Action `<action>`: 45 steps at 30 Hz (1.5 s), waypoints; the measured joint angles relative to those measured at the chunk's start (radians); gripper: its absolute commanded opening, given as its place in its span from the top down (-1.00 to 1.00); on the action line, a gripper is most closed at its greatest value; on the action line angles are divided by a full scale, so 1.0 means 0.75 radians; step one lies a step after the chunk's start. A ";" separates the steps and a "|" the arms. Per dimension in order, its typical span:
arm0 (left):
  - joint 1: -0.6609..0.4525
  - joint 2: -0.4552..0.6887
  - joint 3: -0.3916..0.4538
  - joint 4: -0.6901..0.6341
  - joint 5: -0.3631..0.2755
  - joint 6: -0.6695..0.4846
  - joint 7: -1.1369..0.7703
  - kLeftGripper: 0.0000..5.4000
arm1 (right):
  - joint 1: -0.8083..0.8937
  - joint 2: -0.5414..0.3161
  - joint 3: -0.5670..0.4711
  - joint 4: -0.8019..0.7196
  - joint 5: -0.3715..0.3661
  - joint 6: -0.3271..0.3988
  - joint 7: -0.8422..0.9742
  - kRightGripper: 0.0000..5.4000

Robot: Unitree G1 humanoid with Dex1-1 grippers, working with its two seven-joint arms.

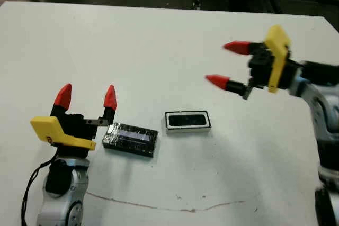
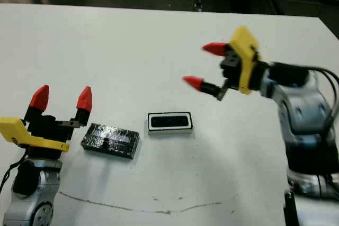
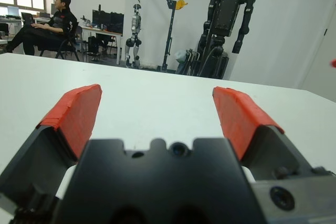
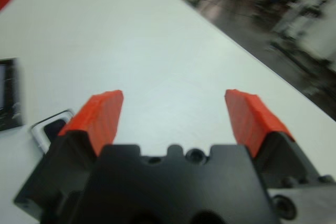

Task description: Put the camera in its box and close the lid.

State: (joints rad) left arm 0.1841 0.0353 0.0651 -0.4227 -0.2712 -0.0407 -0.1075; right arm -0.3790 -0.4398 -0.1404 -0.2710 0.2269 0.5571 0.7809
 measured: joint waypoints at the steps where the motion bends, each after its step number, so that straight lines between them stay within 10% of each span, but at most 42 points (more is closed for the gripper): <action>1: -0.002 0.001 0.001 0.001 0.000 0.000 -0.003 -1.00 | 0.060 0.023 -0.033 -0.034 0.009 -0.021 -0.052 -0.58; 17: -0.044 0.123 0.059 -0.001 0.059 0.008 -0.061 -1.00 | 0.806 0.488 -0.138 -0.418 0.125 -0.320 -0.590 0.39; 32: -0.394 0.916 0.214 0.023 -0.238 0.353 -0.839 -1.00 | 0.854 0.530 -0.016 -0.404 0.113 -0.409 -0.717 0.99; 45: -1.109 1.192 -0.271 0.640 -0.142 0.301 -1.895 -1.00 | 0.869 0.524 0.022 -0.413 0.101 -0.442 -0.764 0.99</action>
State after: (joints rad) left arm -0.6475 0.9294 -0.1380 0.0574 -0.3777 0.1849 -1.5285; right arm 0.2727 -0.0465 -0.1238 -0.5807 0.3028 0.2253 0.2080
